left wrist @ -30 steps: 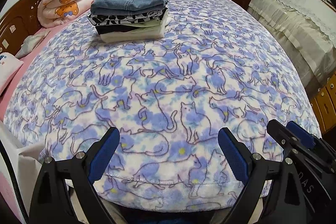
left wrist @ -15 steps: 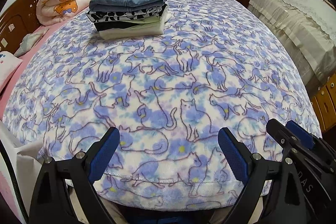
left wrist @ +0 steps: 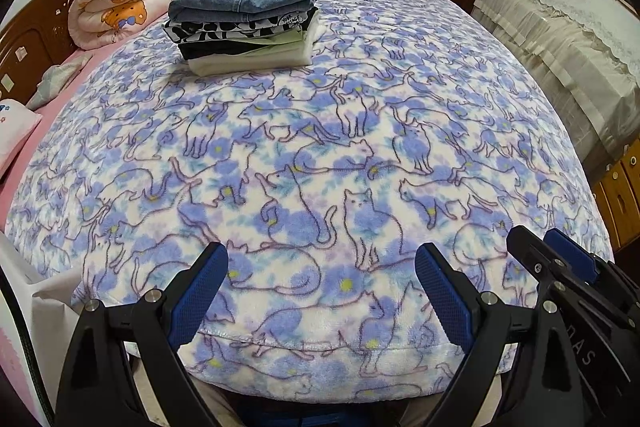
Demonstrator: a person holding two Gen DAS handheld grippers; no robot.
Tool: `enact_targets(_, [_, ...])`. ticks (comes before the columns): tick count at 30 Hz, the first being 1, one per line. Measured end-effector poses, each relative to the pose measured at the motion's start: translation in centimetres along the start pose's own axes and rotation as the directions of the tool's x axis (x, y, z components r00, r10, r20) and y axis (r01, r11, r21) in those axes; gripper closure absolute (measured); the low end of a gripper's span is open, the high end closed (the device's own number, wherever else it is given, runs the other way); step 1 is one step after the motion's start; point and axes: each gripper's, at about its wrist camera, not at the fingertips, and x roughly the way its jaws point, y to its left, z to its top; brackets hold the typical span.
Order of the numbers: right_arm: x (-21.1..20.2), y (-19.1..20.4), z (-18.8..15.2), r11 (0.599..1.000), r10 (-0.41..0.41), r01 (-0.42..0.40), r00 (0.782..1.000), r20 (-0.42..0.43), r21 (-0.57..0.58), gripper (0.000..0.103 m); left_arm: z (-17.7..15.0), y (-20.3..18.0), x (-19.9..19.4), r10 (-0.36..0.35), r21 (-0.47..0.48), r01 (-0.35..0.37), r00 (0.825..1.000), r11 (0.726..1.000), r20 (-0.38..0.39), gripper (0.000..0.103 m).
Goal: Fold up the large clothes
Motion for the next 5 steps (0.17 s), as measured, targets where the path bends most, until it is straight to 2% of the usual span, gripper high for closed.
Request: enact_targets(5, [0.09, 0.06, 0.16, 1.000, 0.001, -0.001, 1.000, -0.001, 0.000, 0.056, -0.06, 0.06, 0.02, -0.001, 0.000, 0.001, 1.000, 1.000, -0.002, 0.009])
